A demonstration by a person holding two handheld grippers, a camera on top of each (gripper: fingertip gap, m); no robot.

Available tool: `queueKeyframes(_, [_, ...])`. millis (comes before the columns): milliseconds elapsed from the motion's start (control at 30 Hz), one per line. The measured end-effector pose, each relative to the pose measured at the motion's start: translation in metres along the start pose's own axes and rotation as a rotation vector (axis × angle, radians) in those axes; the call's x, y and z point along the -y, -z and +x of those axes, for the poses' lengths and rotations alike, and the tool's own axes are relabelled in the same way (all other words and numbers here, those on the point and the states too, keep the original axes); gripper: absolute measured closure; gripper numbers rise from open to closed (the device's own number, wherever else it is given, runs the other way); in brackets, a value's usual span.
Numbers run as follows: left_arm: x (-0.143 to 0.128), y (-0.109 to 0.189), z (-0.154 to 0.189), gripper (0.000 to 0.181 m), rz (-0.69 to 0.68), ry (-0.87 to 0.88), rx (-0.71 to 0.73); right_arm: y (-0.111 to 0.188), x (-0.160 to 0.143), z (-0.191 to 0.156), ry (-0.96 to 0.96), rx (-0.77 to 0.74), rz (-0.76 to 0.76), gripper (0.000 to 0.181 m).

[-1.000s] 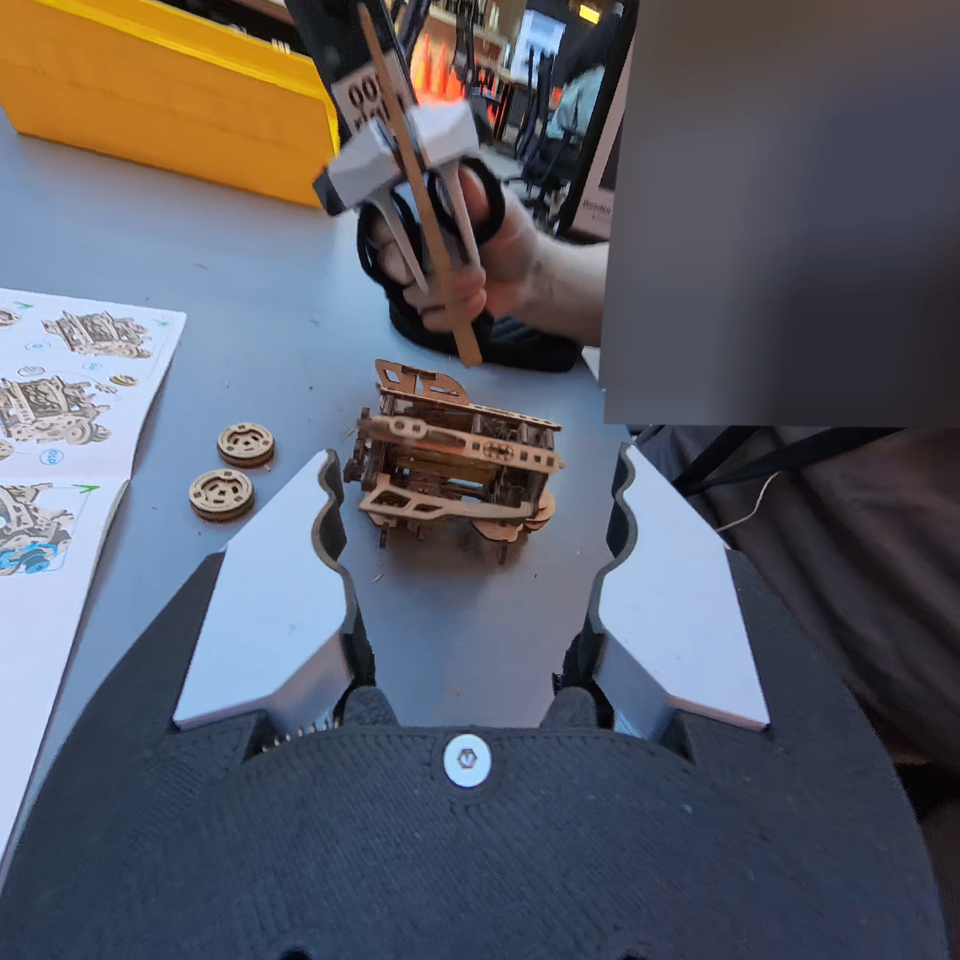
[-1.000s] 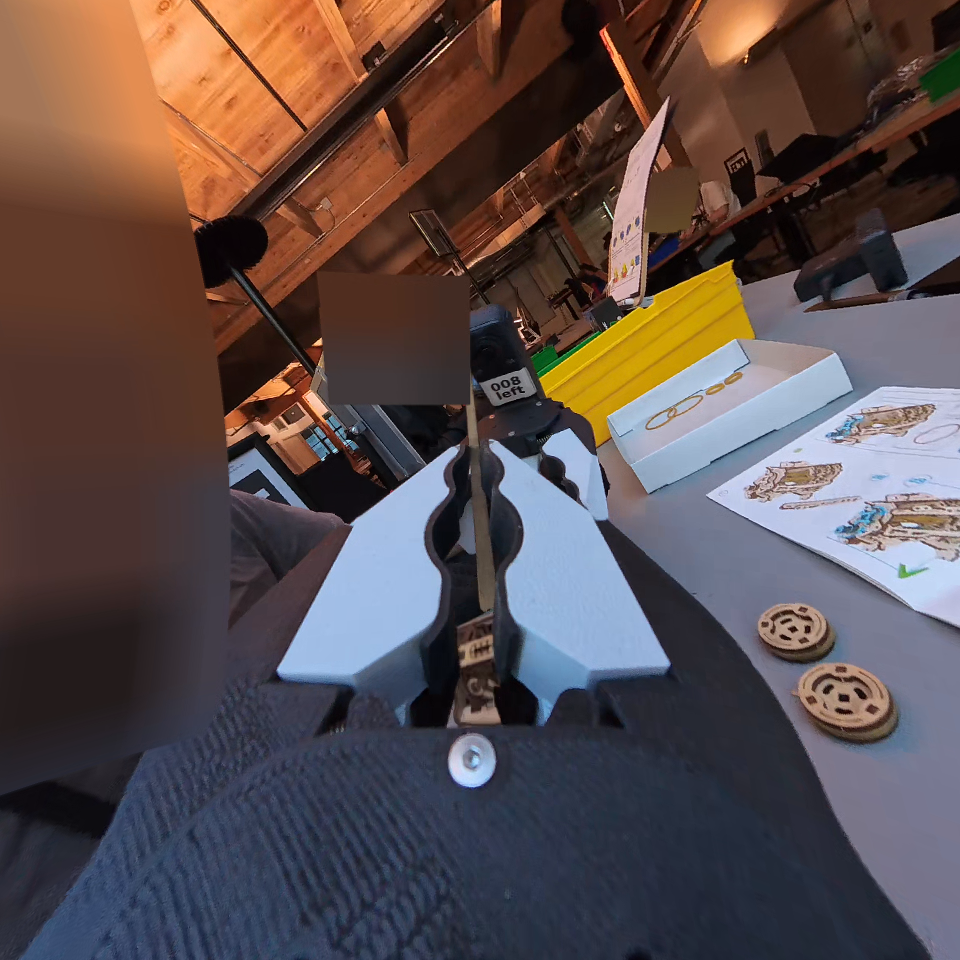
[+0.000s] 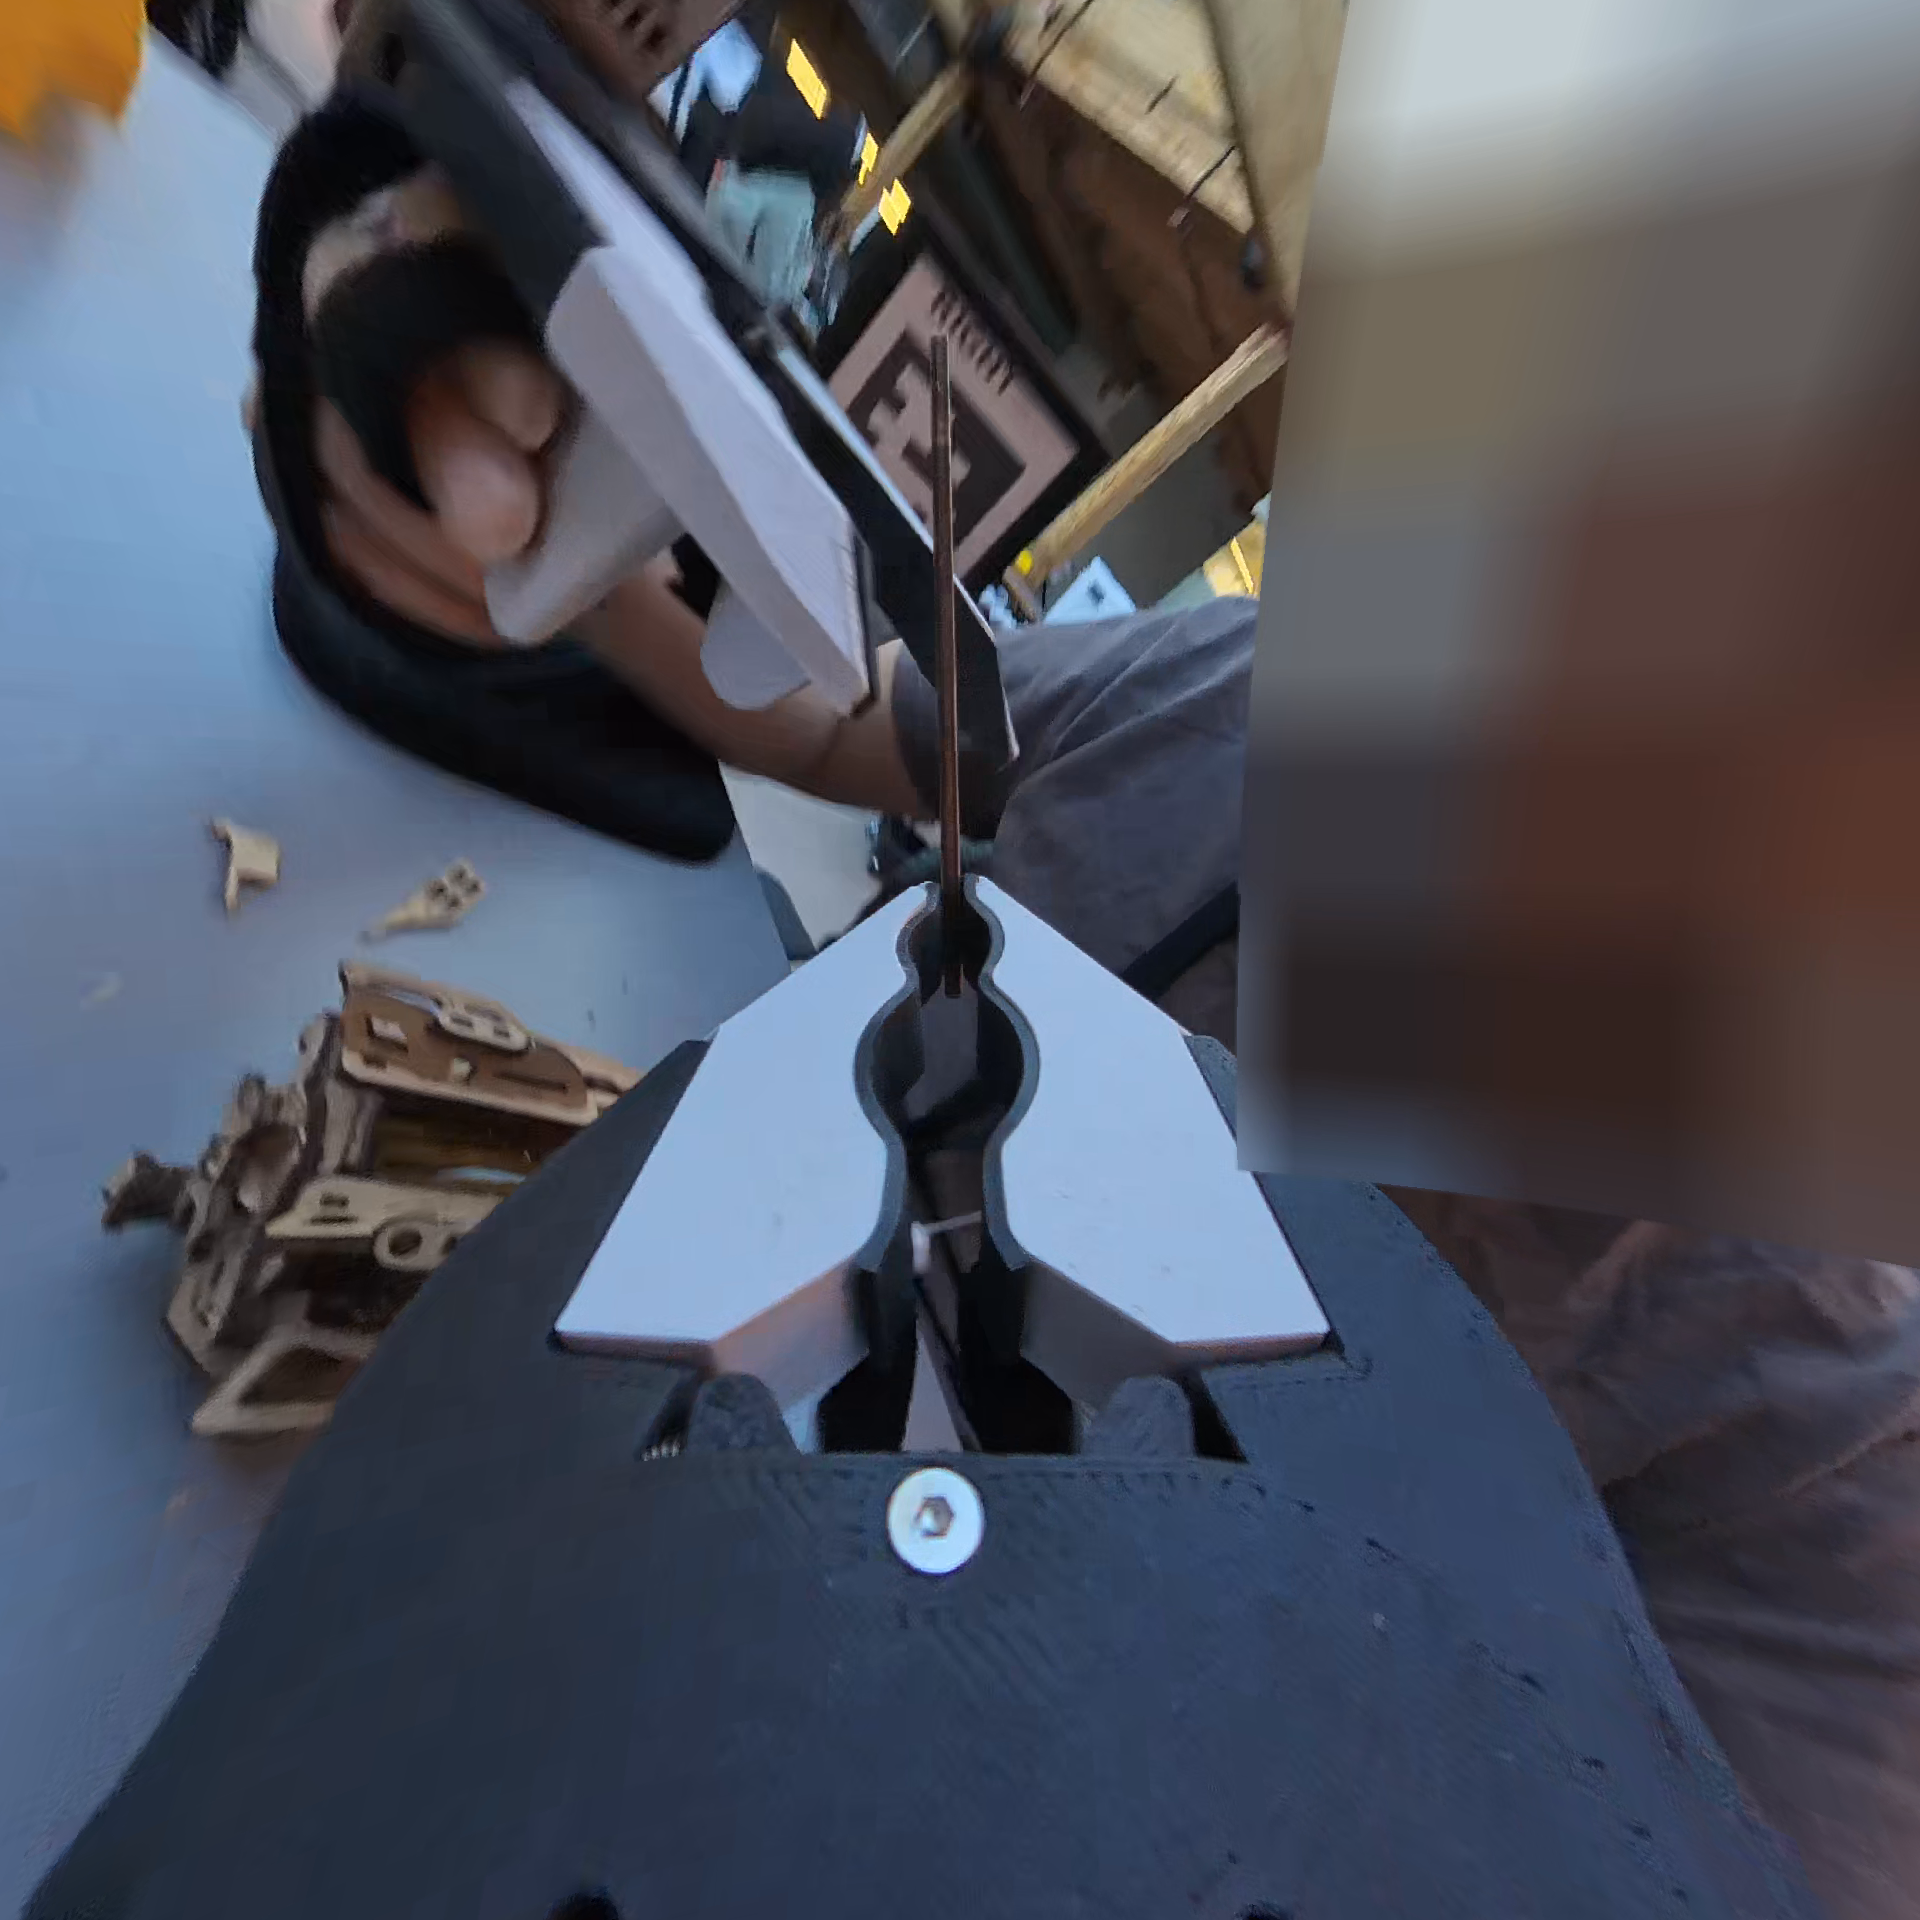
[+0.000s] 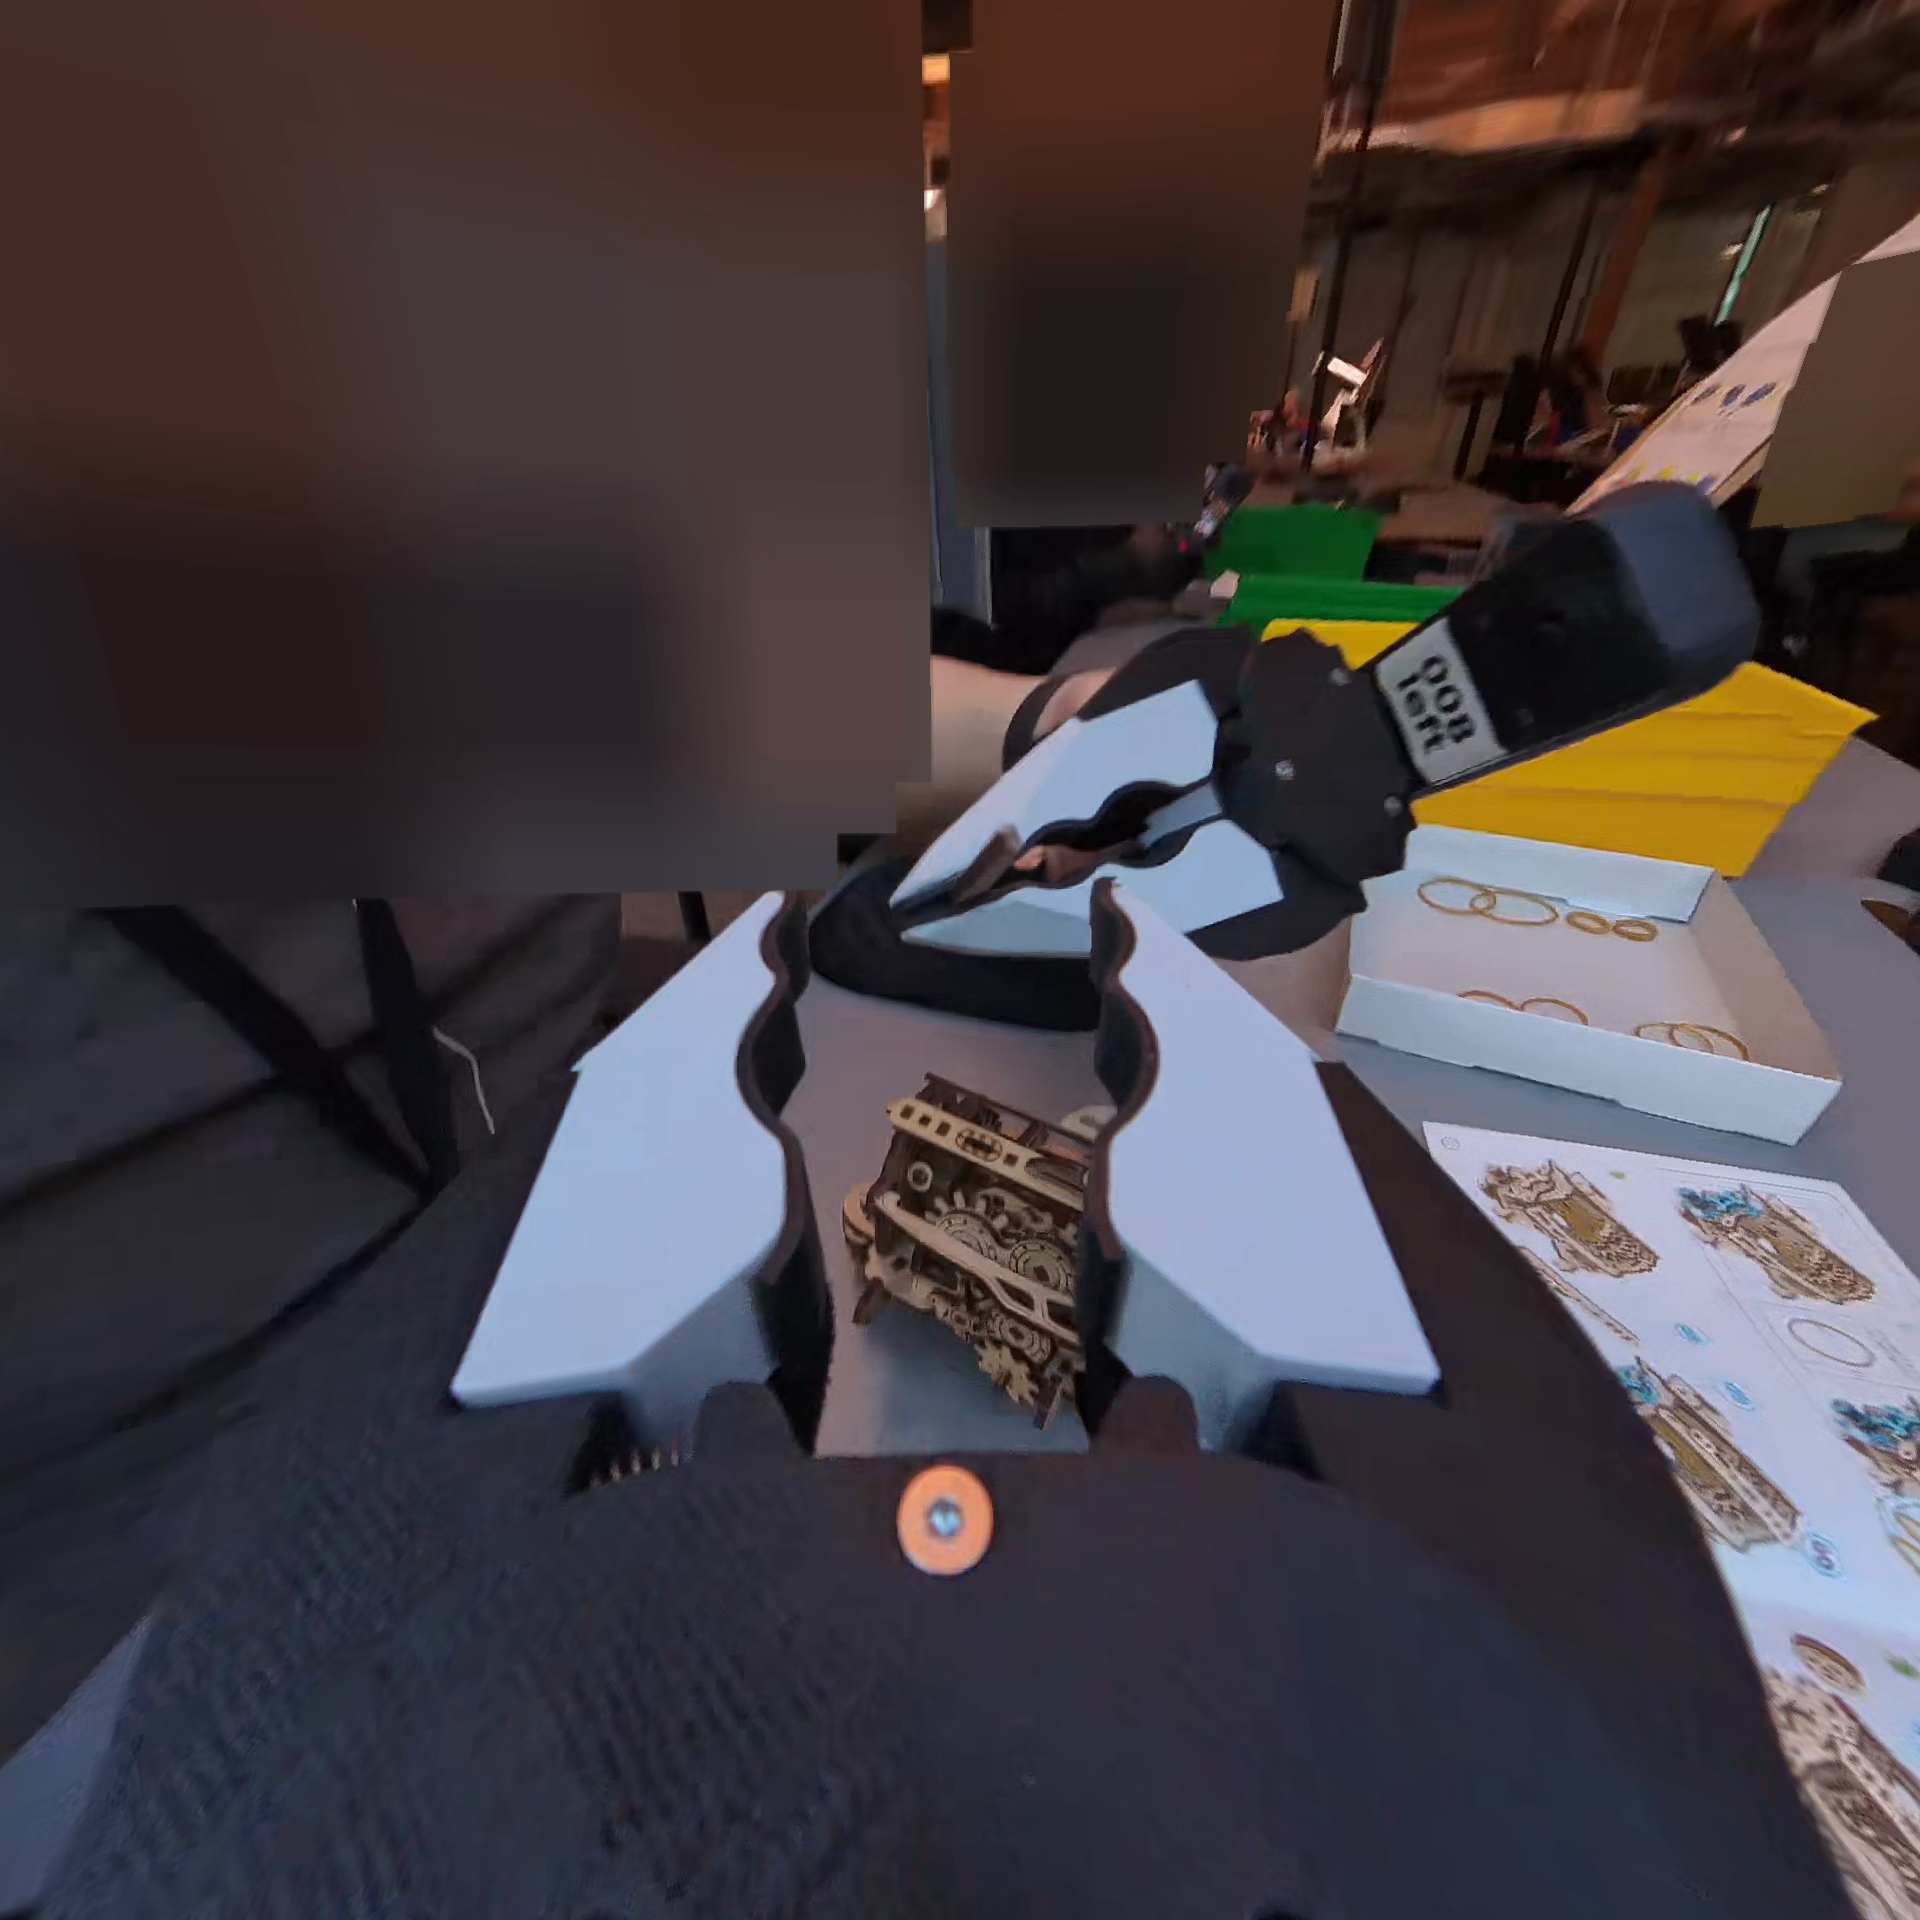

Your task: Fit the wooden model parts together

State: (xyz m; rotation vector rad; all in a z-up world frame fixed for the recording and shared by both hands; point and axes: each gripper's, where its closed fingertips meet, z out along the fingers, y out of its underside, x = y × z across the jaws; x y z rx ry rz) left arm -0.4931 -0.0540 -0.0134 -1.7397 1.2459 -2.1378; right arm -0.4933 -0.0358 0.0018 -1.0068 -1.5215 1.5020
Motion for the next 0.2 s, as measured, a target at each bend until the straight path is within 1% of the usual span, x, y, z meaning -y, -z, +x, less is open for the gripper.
queueKeyframes(67, [-0.0012, -0.0002, -0.0012, 0.181, -0.039, 0.038, 0.020, -0.0038, -0.0049, -0.0038, 0.032, 0.002, -0.070, 0.131])
queueKeyframes(133, [-0.0048, -0.0009, -0.0040, 0.180, -0.078, 0.084, 0.040, -0.0059, -0.0076, -0.0025, 0.064, -0.010, -0.094, 0.148])
queueKeyframes(200, [-0.0089, -0.0035, -0.0066, 0.181, -0.109, 0.136, 0.045, -0.0072, -0.0118, -0.0021, 0.122, -0.025, -0.110, 0.159])
